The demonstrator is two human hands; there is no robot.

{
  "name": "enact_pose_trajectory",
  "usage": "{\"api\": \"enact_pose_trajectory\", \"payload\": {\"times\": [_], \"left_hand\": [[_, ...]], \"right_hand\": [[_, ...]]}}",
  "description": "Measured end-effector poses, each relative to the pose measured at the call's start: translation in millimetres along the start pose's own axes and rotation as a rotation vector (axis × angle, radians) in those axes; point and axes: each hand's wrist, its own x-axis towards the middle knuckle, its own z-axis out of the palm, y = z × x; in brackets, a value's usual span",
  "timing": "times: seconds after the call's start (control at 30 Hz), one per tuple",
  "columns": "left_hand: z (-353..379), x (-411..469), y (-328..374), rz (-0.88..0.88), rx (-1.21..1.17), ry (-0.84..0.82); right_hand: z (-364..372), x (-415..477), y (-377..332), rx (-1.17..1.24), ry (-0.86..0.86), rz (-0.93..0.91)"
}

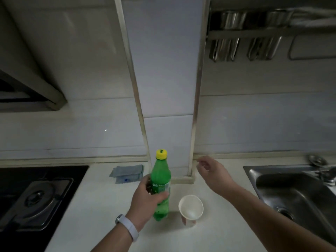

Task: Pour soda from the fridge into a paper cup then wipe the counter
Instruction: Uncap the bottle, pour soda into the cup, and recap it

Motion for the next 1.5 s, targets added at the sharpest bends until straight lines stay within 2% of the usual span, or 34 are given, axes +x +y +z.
{"api": "enact_pose_trajectory", "payload": {"times": [0.13, 0.2, 0.3, 0.5, 0.67, 0.83, 0.9, 1.03, 1.1, 1.3, 1.4, 1.5], "left_hand": [[-1.5, 2.5, 10.4, 0.106, 0.181, -0.041], [-2.9, 3.4, 15.9, 0.134, 0.228, -0.05], [-5.7, 2.8, 22.3, 0.184, 0.249, -0.059], [-10.5, -2.4, 23.1, 0.303, 0.316, -0.082], [-11.2, -8.2, 14.6, 0.306, 0.343, -0.108], [-13.5, -10.4, 15.3, 0.31, 0.344, -0.177], [-15.5, -9.3, 15.2, 0.299, 0.334, -0.233], [-21.6, -8.0, 11.6, 0.269, 0.287, -0.304], [-23.2, -9.3, 11.3, 0.256, 0.291, -0.324], [-19.9, -16.3, 16.3, 0.236, 0.32, -0.348], [-23.3, -15.4, 15.5, 0.221, 0.307, -0.334], [-32.8, -9.9, 16.4, 0.215, 0.323, -0.321]], "right_hand": [[-9.8, -3.6, -69.3, -0.125, -0.112, -0.191], [-12.8, -9.4, -92.0, -0.302, -0.163, -0.223], [-16.2, -20.9, -111.8, -0.56, -0.113, -0.275], [-19.7, -31.1, -119.6, -0.588, -0.125, -0.212], [-16.6, -34.1, -115.0, -0.626, -0.183, -0.205], [-15.6, -36.0, -108.0, -0.563, -0.225, -0.347], [-20.2, -36.2, -104.5, -0.527, -0.278, -0.411], [-35.1, -36.1, -106.0, -0.519, -0.514, -0.54], [-38.5, -36.0, -109.3, -0.548, -0.576, -0.567], [-19.8, -27.6, -107.6, -0.788, -0.313, -0.426], [-8.2, -29.2, -109.5, -0.748, -0.309, -0.425], [-10.8, -29.7, -112.8, -0.698, -0.363, -0.536]]}}
